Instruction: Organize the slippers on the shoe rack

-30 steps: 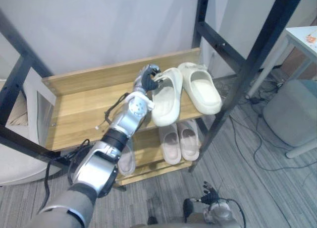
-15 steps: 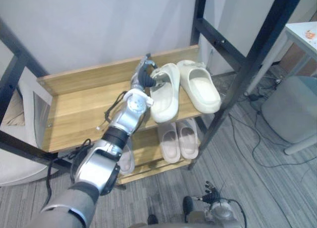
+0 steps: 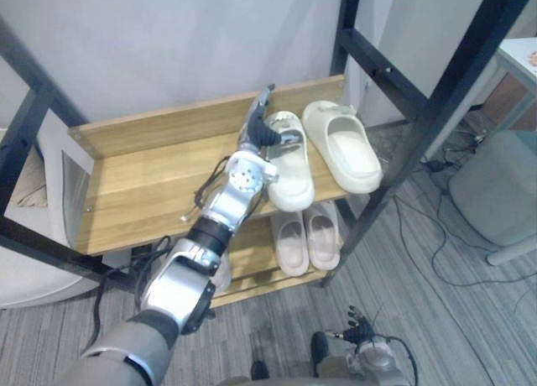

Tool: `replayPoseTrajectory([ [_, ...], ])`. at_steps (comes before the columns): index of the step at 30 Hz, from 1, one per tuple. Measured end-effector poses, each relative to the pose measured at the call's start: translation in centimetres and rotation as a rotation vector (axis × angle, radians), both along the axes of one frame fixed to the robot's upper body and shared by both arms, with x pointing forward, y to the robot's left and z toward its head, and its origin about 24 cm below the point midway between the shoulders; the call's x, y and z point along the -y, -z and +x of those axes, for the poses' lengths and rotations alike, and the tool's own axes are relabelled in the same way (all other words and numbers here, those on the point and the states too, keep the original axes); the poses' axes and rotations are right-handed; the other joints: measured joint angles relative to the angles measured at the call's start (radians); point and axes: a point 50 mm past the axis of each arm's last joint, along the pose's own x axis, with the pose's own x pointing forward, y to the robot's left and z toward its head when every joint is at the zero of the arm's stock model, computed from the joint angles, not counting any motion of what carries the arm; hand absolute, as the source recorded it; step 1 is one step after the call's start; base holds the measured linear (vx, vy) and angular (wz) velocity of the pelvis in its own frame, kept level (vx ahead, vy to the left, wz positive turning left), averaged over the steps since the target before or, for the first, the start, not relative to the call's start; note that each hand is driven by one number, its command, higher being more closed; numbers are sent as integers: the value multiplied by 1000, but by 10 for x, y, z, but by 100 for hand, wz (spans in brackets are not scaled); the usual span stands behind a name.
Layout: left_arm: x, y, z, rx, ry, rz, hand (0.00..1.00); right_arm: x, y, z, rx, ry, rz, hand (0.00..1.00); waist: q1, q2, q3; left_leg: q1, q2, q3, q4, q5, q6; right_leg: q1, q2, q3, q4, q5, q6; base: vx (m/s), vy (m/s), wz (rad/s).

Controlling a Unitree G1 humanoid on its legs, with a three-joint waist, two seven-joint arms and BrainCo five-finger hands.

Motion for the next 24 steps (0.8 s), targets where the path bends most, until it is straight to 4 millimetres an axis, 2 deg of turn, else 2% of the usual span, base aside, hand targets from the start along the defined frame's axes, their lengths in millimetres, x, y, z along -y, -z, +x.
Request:
replayPoseTrajectory([
  [5,1,5,-5,-12,13,-46,0,1,0,-1,-3,2,0,0,0,0,0,4,0,-11,3,2,2,12,-2,-12,0,0,0,-28,-10,7],
  [10,9,-13,-15,69,93,-93,0,3,-10,-3,59,-27,21,0,10,-3,2,-3,-1,-22,5,4,7,11,-7,-11,0,0,-1,-26,0,6],
  [14,10,-18,-17,87,121,-102,0,3,-10,-4,62,-30,42,0,9,-3,2,-1,-1,-21,5,5,7,11,-6,-14,0,0,-1,0,0,0],
  [17,6,-19,-17,93,114,-100,0,4,-10,-4,58,-28,42,0,10,-3,2,0,0,-23,5,5,7,13,-5,-16,1,0,-1,0,0,0],
  [20,-6,-22,-20,114,95,-161,0,4,-7,-6,45,0,50,0,12,-3,2,3,0,-25,5,5,7,18,-5,-20,3,0,-1,-4,-2,2],
  [24,-20,-10,-30,105,82,-234,0,4,-2,-7,13,8,50,0,22,-4,2,16,-1,-35,5,5,7,36,-5,-31,0,-1,0,-26,-6,7],
])
